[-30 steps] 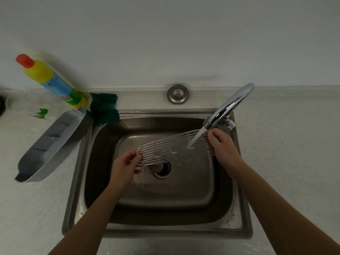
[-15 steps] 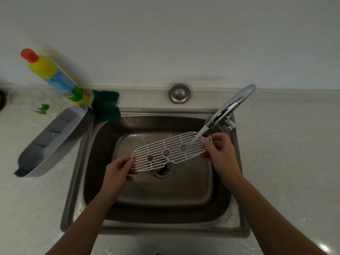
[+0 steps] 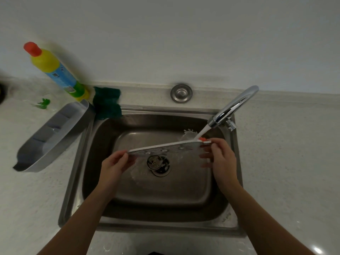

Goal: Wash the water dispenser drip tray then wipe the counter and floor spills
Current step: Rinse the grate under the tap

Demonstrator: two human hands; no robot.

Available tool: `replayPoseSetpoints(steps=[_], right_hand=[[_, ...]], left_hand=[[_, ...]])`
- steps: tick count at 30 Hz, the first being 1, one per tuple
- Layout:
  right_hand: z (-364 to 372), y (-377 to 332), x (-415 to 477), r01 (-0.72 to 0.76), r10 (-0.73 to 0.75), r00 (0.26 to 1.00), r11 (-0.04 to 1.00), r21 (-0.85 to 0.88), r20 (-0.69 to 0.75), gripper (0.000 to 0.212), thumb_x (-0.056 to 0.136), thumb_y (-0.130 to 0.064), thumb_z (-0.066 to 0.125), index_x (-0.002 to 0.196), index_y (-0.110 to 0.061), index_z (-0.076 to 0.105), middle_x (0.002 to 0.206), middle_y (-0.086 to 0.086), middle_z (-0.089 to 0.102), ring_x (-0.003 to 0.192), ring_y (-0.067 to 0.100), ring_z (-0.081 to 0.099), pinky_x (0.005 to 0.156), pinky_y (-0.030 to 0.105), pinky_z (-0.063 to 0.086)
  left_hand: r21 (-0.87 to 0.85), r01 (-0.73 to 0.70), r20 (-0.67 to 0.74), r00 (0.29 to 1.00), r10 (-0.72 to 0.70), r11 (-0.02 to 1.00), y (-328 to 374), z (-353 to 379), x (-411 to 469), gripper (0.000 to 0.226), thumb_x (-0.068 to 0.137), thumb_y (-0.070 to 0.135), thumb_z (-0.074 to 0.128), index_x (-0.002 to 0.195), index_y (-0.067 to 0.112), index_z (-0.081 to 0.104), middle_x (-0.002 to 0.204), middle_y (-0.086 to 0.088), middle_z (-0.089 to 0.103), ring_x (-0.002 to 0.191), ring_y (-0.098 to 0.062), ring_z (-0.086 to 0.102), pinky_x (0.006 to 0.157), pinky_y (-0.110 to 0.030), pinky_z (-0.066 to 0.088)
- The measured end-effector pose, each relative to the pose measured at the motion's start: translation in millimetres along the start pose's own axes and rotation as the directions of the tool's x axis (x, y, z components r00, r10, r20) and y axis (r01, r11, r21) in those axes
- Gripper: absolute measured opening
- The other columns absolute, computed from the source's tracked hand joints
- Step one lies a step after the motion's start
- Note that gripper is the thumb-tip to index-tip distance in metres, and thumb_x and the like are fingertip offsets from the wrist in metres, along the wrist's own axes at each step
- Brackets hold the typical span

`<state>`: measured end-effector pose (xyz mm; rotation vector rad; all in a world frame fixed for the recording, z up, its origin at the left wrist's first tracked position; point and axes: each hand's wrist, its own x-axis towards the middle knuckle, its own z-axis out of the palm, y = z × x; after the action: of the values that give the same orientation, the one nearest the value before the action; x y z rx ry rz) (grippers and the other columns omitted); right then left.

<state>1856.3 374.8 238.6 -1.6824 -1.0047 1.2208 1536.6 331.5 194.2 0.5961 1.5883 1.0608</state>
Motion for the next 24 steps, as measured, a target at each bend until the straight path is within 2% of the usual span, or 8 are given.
replayPoseSetpoints(steps=[3, 6, 9, 12, 16, 18, 20, 24], right_hand=[[-14, -2, 6, -0.145, 0.154, 0.987, 0.976, 0.164, -0.049, 0.023, 0.108, -0.028, 0.046, 0.107, -0.025, 0.069, 0.105, 0.0, 0.077, 0.094, 0.023, 0.077, 0.076, 0.047, 0.066], [-27, -5, 11, -0.129, 0.146, 0.985, 0.978, 0.163, -0.096, 0.018, 0.106, -0.017, 0.052, 0.107, -0.025, 0.069, 0.105, -0.003, 0.078, 0.096, 0.022, 0.078, 0.077, 0.042, 0.065], [-37, -9, 13, -0.1, 0.121, 0.987, 0.978, 0.181, -0.108, 0.019, 0.105, -0.011, 0.053, 0.108, -0.023, 0.068, 0.106, -0.001, 0.078, 0.096, 0.024, 0.078, 0.077, 0.042, 0.066], [-46, -9, 11, -0.076, 0.104, 0.988, 0.973, 0.218, -0.118, 0.018, 0.104, -0.013, 0.056, 0.11, -0.025, 0.068, 0.108, 0.002, 0.078, 0.097, 0.026, 0.078, 0.076, 0.043, 0.065], [-63, 2, 1, -0.056, 0.112, 0.975, 0.959, 0.277, -0.193, 0.026, 0.104, -0.011, 0.052, 0.109, -0.024, 0.073, 0.108, 0.006, 0.078, 0.098, 0.027, 0.078, 0.077, 0.041, 0.065], [-72, 11, -4, -0.078, 0.156, 0.962, 0.943, 0.324, -0.223, 0.028, 0.101, -0.007, 0.051, 0.109, -0.021, 0.075, 0.106, 0.01, 0.078, 0.097, 0.029, 0.078, 0.077, 0.041, 0.065], [-80, 19, -6, -0.11, 0.206, 0.945, 0.931, 0.347, -0.254, 0.031, 0.1, -0.003, 0.051, 0.107, -0.019, 0.076, 0.104, 0.012, 0.078, 0.096, 0.031, 0.078, 0.077, 0.042, 0.065], [-84, 28, -2, -0.172, 0.278, 0.916, 0.924, 0.342, -0.288, 0.027, 0.099, -0.004, 0.054, 0.102, -0.015, 0.079, 0.102, 0.01, 0.079, 0.095, 0.029, 0.078, 0.08, 0.045, 0.065]], left_hand=[[0.065, -0.097, 0.083, 0.992, 0.091, 0.993, 15, 12, 2, 0.028, 0.098, -0.007, 0.054, 0.11, 0.003, 0.077, 0.118, -0.004, 0.076, 0.113, -0.014, 0.072, 0.087, -0.025, 0.061], [0.139, -0.218, 0.135, 0.971, 0.2, 0.966, 26, 33, 5, 0.03, 0.093, -0.016, 0.056, 0.111, 0.0, 0.075, 0.119, -0.001, 0.073, 0.113, -0.012, 0.07, 0.085, -0.019, 0.059], [0.122, -0.229, 0.1, 0.971, 0.218, 0.966, 31, 52, 13, 0.039, 0.094, -0.017, 0.056, 0.118, 0.009, 0.072, 0.119, 0.0, 0.072, 0.109, -0.014, 0.073, 0.085, -0.024, 0.062], [0.104, -0.23, 0.105, 0.97, 0.219, 0.968, 34, 68, 22, 0.05, 0.094, -0.013, 0.057, 0.119, 0.028, 0.072, 0.113, 0.005, 0.077, 0.106, -0.011, 0.074, 0.085, -0.027, 0.062], [0.154, -0.296, 0.195, 0.944, 0.265, 0.943, 36, 85, 27, 0.059, 0.094, -0.011, 0.059, 0.116, 0.042, 0.072, 0.126, 0.005, 0.073, 0.112, -0.009, 0.071, 0.086, -0.024, 0.061], [0.194, -0.337, 0.266, 0.922, 0.281, 0.921, 36, 92, 25, 0.058, 0.094, -0.01, 0.061, 0.117, 0.042, 0.071, 0.134, 0.014, 0.065, 0.115, -0.001, 0.068, 0.084, -0.017, 0.06], [0.26, -0.374, 0.325, 0.902, 0.284, 0.89, 34, 95, 23, 0.055, 0.094, -0.009, 0.062, 0.12, 0.039, 0.07, 0.133, 0.021, 0.062, 0.118, 0.004, 0.064, 0.087, -0.014, 0.057], [0.397, -0.357, 0.376, 0.904, 0.205, 0.846, 24, 87, 23, 0.043, 0.098, -0.002, 0.063, 0.13, 0.026, 0.068, 0.126, 0.007, 0.072, 0.114, -0.004, 0.069, 0.099, -0.026, 0.057]])
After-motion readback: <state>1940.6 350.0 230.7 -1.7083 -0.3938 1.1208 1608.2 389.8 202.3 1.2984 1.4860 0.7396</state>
